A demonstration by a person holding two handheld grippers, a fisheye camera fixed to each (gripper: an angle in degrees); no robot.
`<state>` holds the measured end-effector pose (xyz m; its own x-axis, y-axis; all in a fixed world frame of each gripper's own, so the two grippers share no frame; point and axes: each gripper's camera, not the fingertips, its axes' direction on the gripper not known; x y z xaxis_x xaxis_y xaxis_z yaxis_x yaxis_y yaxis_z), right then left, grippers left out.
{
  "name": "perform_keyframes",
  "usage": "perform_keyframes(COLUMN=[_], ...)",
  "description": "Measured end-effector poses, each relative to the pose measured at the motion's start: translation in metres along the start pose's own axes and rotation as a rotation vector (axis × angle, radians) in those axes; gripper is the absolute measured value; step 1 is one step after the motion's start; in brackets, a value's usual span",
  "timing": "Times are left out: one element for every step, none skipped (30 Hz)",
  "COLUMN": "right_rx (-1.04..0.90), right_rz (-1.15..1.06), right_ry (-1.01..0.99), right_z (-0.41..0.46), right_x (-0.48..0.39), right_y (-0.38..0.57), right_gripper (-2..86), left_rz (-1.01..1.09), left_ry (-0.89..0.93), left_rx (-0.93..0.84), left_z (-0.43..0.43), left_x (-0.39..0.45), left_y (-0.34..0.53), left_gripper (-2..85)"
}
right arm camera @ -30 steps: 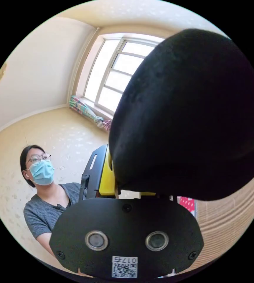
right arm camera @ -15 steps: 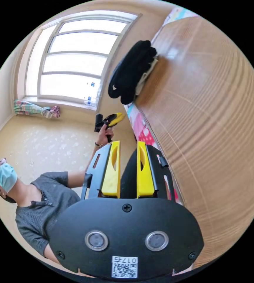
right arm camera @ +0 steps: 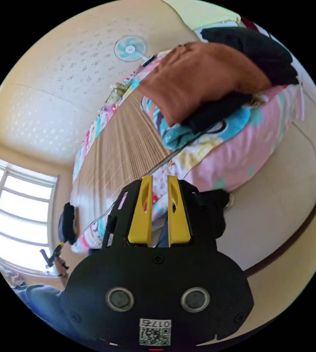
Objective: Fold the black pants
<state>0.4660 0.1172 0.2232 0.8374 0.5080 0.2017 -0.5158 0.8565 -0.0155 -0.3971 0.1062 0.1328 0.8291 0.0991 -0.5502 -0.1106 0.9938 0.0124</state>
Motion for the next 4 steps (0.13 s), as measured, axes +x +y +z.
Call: perform_keyframes(right_rx=[0.085, 0.148, 0.167, 0.169], right_rz=[-0.049, -0.102, -0.13, -0.182], right_ry=[0.098, 0.17, 0.195, 0.237], right_z=[-0.014, -0.02, -0.02, -0.014], right_x=[-0.025, -0.05, -0.063, -0.087], right_y=[0.001, 0.001, 0.0, -0.004], right_gripper=[12.0, 14.2, 15.1, 16.7], left_rz=[0.044, 0.079, 0.091, 0.11], left_ry=[0.002, 0.016, 0.031, 0.078], left_rx=[0.02, 0.049, 0.064, 0.092], left_z=[-0.001, -0.002, -0.001, 0.002], left_x=[0.018, 0.036, 0.045, 0.059], left_y=[-0.015, -0.026, -0.03, -0.036], left_gripper=[-0.8, -0.9, -0.9, -1.0])
